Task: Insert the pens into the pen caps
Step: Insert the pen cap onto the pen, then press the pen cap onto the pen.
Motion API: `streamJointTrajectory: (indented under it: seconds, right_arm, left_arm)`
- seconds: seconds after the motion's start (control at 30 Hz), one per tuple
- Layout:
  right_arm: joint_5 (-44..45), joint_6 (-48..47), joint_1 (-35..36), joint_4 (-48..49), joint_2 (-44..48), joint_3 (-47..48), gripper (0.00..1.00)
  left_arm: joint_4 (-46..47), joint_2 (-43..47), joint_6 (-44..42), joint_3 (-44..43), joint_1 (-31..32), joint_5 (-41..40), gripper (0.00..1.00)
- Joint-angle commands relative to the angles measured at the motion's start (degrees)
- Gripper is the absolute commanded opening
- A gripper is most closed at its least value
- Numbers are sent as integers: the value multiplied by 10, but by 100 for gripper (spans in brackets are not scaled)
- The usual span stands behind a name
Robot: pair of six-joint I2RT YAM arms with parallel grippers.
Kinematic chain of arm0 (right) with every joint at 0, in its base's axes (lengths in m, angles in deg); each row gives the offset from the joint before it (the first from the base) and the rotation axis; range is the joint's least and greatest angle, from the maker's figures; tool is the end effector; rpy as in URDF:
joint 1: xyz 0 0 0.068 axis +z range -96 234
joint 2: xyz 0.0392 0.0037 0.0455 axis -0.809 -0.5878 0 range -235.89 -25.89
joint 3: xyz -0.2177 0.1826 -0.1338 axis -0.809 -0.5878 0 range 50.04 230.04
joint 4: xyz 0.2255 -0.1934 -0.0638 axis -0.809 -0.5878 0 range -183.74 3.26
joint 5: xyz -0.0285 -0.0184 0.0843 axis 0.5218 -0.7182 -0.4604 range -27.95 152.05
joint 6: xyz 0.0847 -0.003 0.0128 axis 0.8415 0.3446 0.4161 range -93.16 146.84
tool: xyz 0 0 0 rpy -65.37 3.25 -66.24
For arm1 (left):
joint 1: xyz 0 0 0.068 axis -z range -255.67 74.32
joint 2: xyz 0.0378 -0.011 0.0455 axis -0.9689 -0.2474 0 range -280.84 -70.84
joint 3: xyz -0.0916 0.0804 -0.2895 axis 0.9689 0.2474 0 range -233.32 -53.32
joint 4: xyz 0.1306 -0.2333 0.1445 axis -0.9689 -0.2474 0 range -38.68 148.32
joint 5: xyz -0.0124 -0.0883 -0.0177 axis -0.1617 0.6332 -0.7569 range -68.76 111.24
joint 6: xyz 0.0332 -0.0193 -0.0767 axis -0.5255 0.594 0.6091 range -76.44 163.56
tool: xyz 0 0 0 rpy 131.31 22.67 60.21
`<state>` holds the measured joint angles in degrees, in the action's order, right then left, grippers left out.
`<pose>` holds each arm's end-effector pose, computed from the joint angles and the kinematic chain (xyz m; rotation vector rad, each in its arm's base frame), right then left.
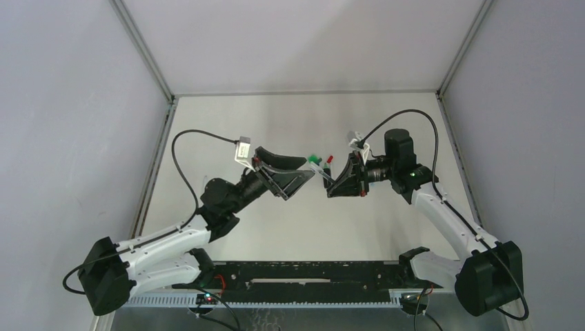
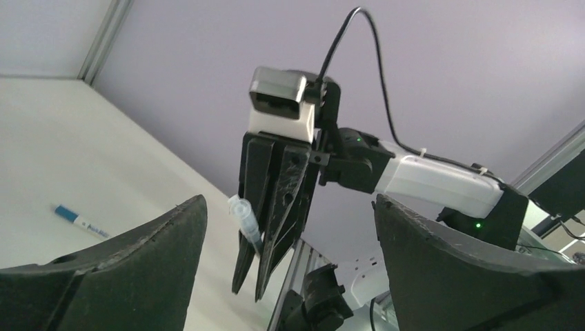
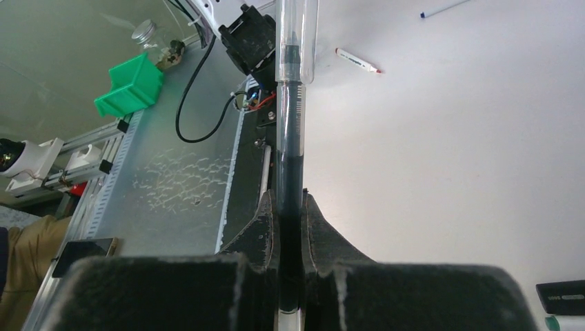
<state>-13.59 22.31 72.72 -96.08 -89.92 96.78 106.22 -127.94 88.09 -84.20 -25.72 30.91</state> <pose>0.2259 0.1538 0.3186 -1.1696 1.5394 1.4758 0.1692 -0.2211 0.3515 0.2301 1.3292 -1.5253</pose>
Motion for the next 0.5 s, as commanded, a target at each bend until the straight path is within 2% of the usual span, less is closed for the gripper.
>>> streamJointTrajectory:
  seconds: [0.0,0.17,0.47]
  right_arm:
    - [-21,-17,-4,-5,7,11,0]
    - [-21,-26,-5,-13,6,13,0]
    - [-22,-31,-5,-17,0,14,0]
  left_arm:
    - [68,6,-11,-5,-3,-9,97]
    - [73,11,-2,1,-5,-19,100]
    - [144,-10,29,20,-7,9,94]
